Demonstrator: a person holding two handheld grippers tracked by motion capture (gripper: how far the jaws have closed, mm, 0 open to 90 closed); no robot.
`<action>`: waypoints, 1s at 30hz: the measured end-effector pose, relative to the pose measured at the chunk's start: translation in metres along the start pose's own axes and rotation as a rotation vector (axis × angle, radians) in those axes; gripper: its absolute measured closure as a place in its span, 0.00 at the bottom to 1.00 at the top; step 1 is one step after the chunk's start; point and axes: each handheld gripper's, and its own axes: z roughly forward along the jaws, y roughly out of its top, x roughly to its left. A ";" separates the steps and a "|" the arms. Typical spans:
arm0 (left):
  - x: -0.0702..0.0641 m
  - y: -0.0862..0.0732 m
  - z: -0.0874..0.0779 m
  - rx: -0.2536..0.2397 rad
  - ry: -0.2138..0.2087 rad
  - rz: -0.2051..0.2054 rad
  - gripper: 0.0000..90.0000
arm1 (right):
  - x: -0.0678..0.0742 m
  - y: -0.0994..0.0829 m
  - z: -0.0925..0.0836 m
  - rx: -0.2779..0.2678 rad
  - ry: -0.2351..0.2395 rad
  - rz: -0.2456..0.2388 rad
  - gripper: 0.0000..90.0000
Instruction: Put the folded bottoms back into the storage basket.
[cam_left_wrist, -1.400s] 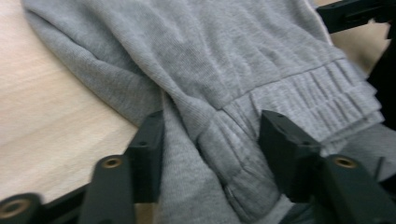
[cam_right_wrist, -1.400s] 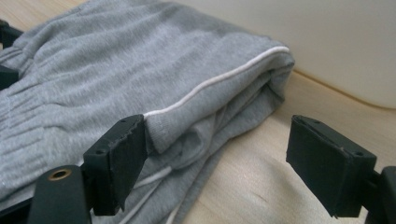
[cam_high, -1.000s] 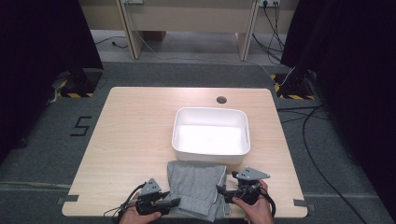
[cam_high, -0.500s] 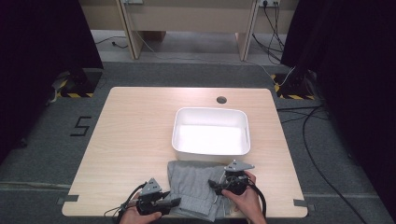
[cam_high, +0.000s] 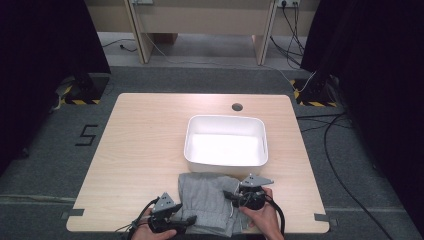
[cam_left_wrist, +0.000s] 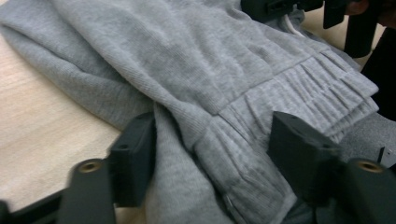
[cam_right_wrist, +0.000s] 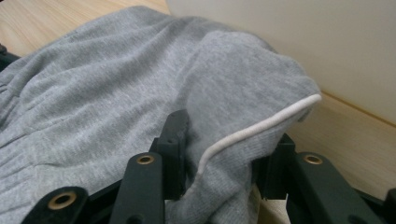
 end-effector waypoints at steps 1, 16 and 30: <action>0.000 0.000 0.001 -0.006 -0.008 -0.008 0.50 | 0.001 0.000 0.000 -0.009 0.003 -0.004 0.70; -0.010 0.004 -0.016 -0.066 -0.037 0.062 0.74 | 0.020 0.003 -0.021 -0.111 0.019 -0.115 0.73; -0.029 0.023 -0.047 -0.100 -0.077 0.117 0.74 | 0.040 0.012 -0.045 -0.178 0.038 -0.151 0.74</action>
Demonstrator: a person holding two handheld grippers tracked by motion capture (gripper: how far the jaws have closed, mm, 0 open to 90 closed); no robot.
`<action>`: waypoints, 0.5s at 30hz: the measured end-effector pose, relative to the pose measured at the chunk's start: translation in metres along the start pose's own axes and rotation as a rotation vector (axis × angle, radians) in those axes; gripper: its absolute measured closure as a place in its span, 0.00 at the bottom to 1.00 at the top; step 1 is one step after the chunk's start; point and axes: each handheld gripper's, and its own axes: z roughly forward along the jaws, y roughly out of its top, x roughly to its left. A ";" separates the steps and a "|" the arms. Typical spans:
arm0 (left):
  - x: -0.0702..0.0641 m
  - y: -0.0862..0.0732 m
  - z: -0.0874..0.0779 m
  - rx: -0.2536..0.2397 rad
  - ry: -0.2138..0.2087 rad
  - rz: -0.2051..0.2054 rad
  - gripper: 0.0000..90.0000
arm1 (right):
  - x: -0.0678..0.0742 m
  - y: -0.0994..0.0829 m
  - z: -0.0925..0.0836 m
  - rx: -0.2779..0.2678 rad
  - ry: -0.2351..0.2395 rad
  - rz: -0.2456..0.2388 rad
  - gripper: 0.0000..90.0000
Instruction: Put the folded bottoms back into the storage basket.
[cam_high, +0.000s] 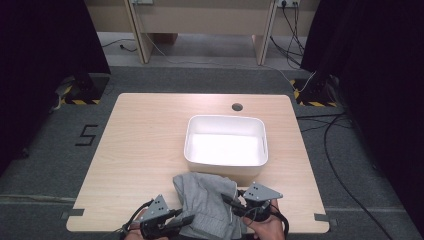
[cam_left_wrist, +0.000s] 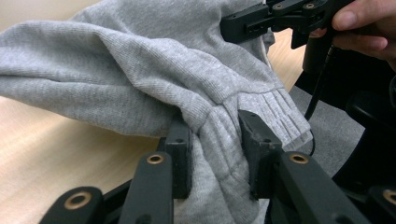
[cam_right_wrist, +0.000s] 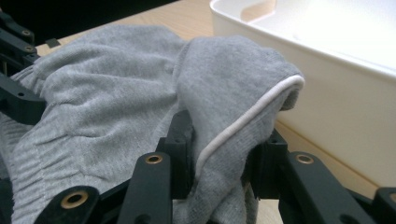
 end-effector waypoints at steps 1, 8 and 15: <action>-0.001 0.002 -0.002 -0.002 0.000 0.004 0.74 | 0.001 0.002 -0.001 -0.006 -0.006 -0.015 0.74; -0.010 0.018 -0.019 -0.017 -0.013 0.047 0.74 | 0.014 0.017 -0.016 -0.060 -0.005 -0.050 0.74; -0.011 0.043 -0.032 -0.027 -0.039 0.059 0.74 | 0.014 0.042 -0.027 -0.098 0.010 -0.070 0.74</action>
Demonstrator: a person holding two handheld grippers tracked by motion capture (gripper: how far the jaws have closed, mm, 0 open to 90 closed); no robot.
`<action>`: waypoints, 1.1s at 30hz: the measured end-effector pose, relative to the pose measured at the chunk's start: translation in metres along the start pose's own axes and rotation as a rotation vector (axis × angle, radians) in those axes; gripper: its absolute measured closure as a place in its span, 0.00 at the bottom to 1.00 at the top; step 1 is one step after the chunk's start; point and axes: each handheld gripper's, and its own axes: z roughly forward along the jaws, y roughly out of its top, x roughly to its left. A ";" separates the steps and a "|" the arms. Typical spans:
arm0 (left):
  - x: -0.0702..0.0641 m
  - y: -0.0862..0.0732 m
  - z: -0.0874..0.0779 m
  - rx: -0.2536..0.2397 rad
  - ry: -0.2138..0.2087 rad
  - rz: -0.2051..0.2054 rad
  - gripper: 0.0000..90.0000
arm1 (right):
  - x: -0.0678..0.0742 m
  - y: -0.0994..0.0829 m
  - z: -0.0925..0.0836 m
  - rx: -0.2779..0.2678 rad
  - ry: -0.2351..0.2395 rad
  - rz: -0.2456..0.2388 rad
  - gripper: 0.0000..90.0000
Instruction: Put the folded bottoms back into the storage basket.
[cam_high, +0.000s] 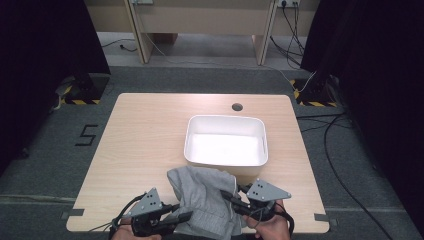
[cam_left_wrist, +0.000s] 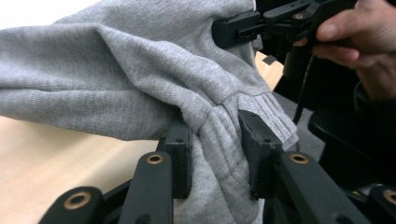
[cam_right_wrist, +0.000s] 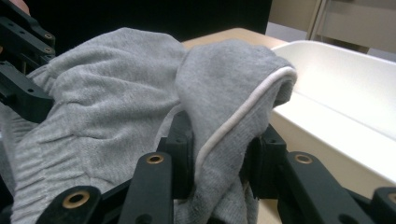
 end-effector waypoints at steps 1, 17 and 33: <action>0.000 0.000 0.000 0.000 0.000 0.000 0.74 | 0.000 0.000 0.000 0.000 0.000 0.000 0.74; 0.013 0.060 -0.008 -0.037 -0.009 0.047 0.74 | -0.024 0.063 -0.008 -0.037 -0.001 -0.053 0.76; 0.024 0.113 -0.007 -0.068 -0.030 0.056 0.74 | -0.045 0.102 -0.015 -0.066 -0.004 -0.045 0.81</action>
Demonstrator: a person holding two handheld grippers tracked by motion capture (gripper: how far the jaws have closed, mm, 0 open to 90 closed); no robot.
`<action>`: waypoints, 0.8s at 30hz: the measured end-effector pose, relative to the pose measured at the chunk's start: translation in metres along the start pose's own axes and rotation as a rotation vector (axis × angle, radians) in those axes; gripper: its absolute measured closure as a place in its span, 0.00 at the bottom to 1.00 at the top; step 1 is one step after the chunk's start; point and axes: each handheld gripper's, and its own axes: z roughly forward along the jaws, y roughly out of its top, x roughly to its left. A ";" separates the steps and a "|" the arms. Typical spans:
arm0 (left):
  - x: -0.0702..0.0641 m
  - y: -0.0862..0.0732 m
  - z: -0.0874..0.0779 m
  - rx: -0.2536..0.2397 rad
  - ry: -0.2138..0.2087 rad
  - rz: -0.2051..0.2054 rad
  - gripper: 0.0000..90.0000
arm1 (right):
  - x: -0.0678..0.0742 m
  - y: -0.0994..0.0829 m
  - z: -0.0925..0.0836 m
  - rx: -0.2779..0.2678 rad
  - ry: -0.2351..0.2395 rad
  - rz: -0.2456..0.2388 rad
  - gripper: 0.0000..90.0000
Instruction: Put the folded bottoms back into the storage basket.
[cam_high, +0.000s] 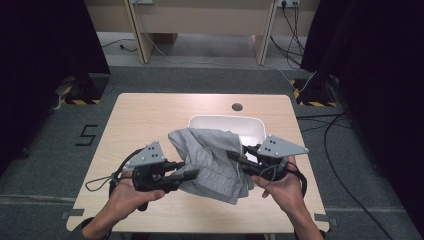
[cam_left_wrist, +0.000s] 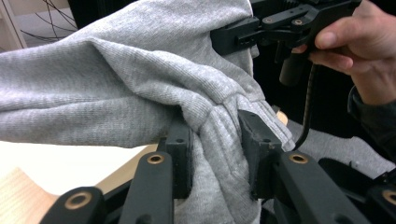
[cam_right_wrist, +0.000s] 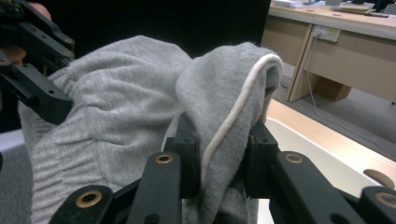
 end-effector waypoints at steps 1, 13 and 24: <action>0.002 0.005 0.000 -0.005 -0.007 -0.006 0.74 | -0.003 0.003 0.000 -0.004 -0.005 -0.011 0.81; 0.030 0.040 0.029 -0.014 0.006 -0.049 0.75 | -0.043 0.031 0.008 0.015 -0.060 0.011 0.81; 0.056 0.040 0.063 0.036 0.020 -0.084 0.75 | -0.072 0.019 0.023 0.084 -0.092 0.041 0.81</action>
